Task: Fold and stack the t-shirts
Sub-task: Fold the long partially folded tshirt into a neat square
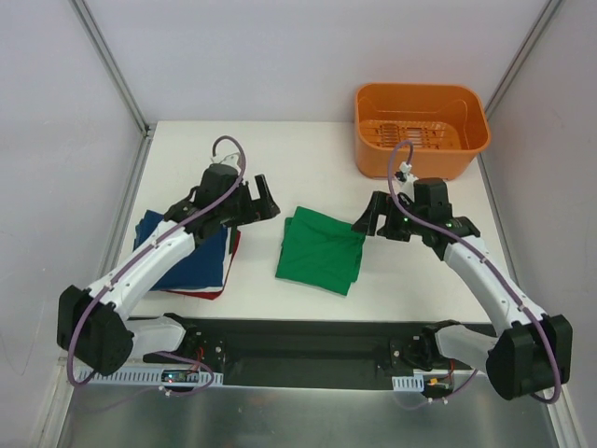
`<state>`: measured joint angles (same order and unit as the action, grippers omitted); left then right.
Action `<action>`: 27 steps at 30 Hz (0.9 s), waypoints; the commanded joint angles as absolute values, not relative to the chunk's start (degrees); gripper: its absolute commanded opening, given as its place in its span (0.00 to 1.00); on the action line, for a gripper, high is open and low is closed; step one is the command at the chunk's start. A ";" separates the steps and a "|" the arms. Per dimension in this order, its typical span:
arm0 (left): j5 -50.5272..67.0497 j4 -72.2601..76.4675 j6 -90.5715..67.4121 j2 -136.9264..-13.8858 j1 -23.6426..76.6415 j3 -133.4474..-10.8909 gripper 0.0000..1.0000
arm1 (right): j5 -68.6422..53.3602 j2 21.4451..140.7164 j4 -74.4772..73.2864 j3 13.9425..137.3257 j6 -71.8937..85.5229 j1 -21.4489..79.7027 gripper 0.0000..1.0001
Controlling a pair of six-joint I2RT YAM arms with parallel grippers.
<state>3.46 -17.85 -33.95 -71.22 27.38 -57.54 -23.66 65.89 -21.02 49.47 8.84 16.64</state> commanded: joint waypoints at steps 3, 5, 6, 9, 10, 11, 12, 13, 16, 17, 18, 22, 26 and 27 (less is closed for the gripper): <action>13.24 -16.01 -34.81 -67.94 27.68 -53.00 0.99 | -34.16 64.68 -11.18 46.76 10.45 18.10 0.97; 16.16 -14.68 -34.72 -69.52 28.12 -52.04 0.99 | -35.50 67.49 -8.28 47.63 11.42 19.59 0.97; 18.35 -13.63 -34.72 -70.13 28.39 -51.60 0.99 | -35.86 68.72 -7.74 48.16 11.43 20.21 0.97; 19.68 -9.06 -34.80 -72.94 30.67 -49.84 0.99 | -36.21 74.25 -6.42 51.14 11.34 22.23 0.97; 19.95 -7.05 -34.72 -74.60 31.28 -49.66 0.99 | -36.38 77.31 -6.42 51.76 11.51 22.58 0.97; 20.13 -6.25 -34.54 -75.58 31.90 -49.57 0.99 | -36.82 78.91 -5.55 52.29 11.77 22.67 0.97; 20.39 -5.46 -34.37 -76.54 32.95 -49.57 0.99 | -37.44 80.40 -5.02 53.43 11.95 22.59 0.97; 20.65 -4.75 -34.28 -78.55 33.48 -49.66 0.99 | -37.62 83.20 -4.66 53.87 12.30 22.59 0.97; 21.00 -3.60 -33.75 -82.77 34.01 -50.53 0.99 | -35.87 88.39 -4.39 56.24 12.31 22.59 0.97; 20.48 -3.69 -33.40 -83.84 34.01 -50.97 0.99 | -35.42 89.64 -4.39 56.68 12.30 22.50 0.97; 20.30 -3.60 -33.31 -85.94 34.01 -51.15 0.99 | -34.38 90.95 -4.39 57.12 12.13 22.50 0.97; 21.88 -3.69 -32.87 -91.48 34.01 -52.21 0.99 | -33.49 98.50 -5.53 60.46 11.87 22.06 0.97; 23.38 -3.60 -33.83 -95.27 34.01 -52.38 0.99 | -31.03 101.42 -8.25 62.66 10.20 21.88 0.97; 23.64 -3.60 -34.01 -96.06 34.01 -52.30 0.99 | -29.37 101.51 -8.70 62.67 9.93 21.88 0.97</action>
<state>21.02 -4.89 -33.82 -94.15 34.06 -50.63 -32.99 100.73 -7.01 59.90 11.75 22.22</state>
